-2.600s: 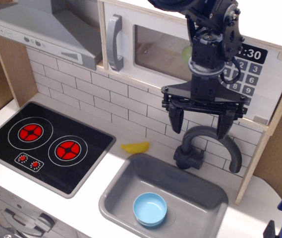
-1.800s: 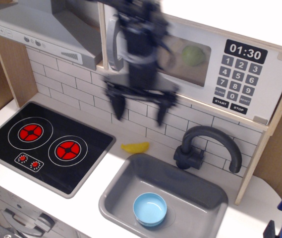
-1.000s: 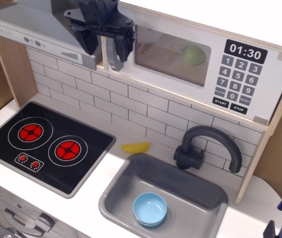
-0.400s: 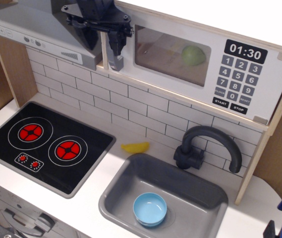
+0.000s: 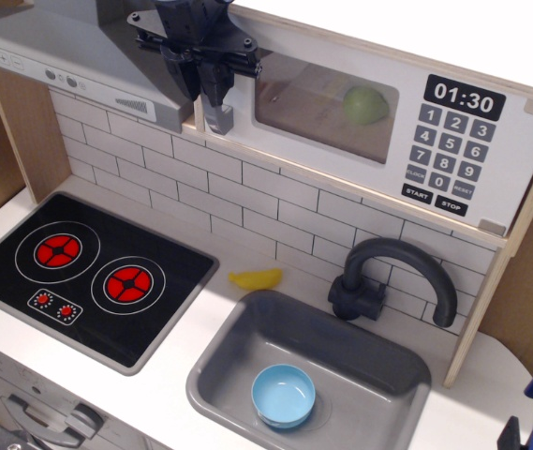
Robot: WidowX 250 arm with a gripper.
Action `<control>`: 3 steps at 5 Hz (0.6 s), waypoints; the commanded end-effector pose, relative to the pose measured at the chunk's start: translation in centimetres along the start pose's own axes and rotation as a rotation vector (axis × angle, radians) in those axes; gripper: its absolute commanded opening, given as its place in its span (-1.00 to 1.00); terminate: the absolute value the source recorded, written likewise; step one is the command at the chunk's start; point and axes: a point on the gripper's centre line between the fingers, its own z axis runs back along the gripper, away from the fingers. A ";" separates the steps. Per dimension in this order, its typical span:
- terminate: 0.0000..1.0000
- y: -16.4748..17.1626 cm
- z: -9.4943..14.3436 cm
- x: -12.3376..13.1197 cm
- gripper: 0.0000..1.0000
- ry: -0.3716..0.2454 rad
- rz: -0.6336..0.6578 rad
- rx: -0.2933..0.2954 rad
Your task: Open microwave
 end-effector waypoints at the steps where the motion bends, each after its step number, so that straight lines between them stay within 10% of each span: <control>1: -1.00 -0.3 1.8 -1.7 -1.00 -0.038 -0.065 -0.010; 2: -1.00 -1.3 2.7 -4.2 -1.00 -0.002 -0.101 -0.006; 3: -1.00 -2.5 4.0 -6.9 1.00 0.127 -0.153 -0.068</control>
